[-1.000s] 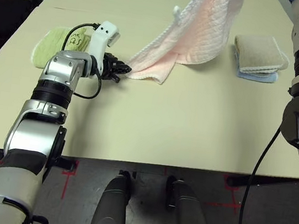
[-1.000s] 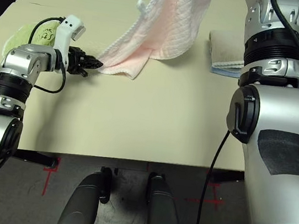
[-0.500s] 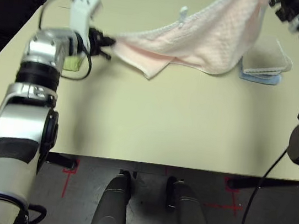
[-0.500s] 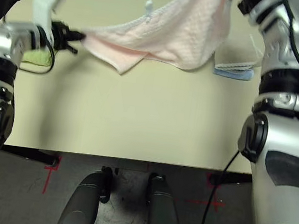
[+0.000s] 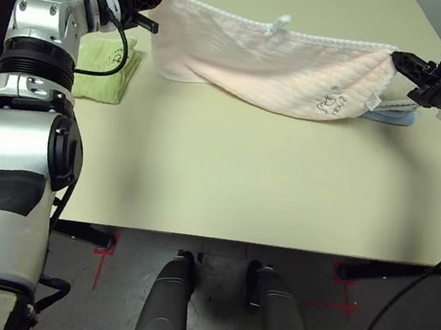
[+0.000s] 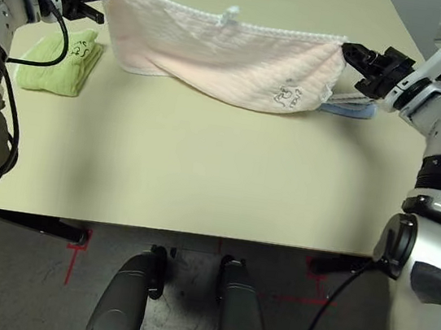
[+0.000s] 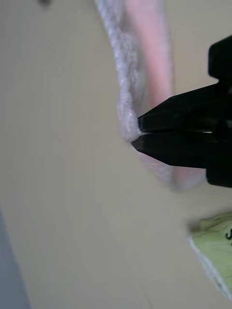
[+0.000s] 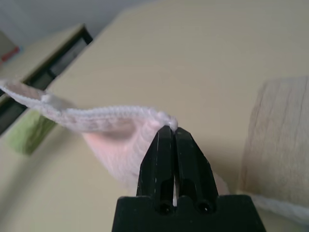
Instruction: Fold the towel and set it aside.
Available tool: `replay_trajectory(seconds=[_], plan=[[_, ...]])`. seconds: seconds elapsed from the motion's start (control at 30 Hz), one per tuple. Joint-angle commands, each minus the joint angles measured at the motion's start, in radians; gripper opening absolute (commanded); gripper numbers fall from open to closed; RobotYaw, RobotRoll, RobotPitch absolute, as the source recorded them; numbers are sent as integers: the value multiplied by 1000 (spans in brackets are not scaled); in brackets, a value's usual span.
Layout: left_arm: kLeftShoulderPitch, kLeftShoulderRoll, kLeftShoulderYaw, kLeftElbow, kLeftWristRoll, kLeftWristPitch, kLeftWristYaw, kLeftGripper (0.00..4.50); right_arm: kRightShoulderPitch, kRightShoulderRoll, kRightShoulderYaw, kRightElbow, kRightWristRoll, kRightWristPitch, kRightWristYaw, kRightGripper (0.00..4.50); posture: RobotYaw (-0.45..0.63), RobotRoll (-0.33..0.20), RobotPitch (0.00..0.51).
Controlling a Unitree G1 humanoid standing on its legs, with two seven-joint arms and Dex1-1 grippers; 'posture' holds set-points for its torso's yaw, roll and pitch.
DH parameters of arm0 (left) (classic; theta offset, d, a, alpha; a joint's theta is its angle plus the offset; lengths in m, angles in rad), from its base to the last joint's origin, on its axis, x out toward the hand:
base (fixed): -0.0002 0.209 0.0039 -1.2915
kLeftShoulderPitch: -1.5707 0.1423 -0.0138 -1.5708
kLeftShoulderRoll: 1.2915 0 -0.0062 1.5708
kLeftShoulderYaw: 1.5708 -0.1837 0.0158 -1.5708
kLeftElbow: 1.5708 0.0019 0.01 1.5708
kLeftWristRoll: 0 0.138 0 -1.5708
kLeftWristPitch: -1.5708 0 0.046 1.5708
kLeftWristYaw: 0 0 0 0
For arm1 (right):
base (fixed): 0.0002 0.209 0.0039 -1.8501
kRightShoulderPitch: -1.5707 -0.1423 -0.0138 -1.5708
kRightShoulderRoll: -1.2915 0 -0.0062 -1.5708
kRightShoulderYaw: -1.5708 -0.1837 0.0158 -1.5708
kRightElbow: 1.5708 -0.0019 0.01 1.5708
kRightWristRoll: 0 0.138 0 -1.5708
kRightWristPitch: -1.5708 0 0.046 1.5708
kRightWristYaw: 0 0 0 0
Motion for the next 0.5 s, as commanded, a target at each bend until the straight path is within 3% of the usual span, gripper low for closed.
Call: replay_trajectory(seconds=[0.03, 0.1, 0.17, 0.23, 0.3, 0.4, 0.5], plan=[[13, 20, -36, 49, 44, -24, -51, 20, -51, -8, 84, 91, -94, -62, 44, 0, 70, 0, 209], [4, 13, -25, 96, 60, -58, 38, 20, -88, 18, 114, 151, -159, -195, -2, 0, 70, 0, 209], [-17, -4, 9, 156, 77, -157, 288, 20, -140, 51, 144, 237, -254, -439, -135, 0, 69, 0, 212], [-46, -18, 36, 193, 91, -289, 505, 20, -208, 87, 107, 327, -286, -662, -319, 0, 71, 0, 213], [-77, -35, 65, 211, 85, -406, 621, 20, -256, 104, 70, 378, -296, -854, -446, 0, 74, 0, 214], [-100, -54, 89, 221, 79, -535, 676, 20, -278, 119, 36, 409, -293, -1063, -502, 0, 78, 0, 218], [-57, -56, 42, 230, 113, -515, 557, 20, -236, 137, 35, 424, -285, -1079, -415, 0, 71, 0, 228]])
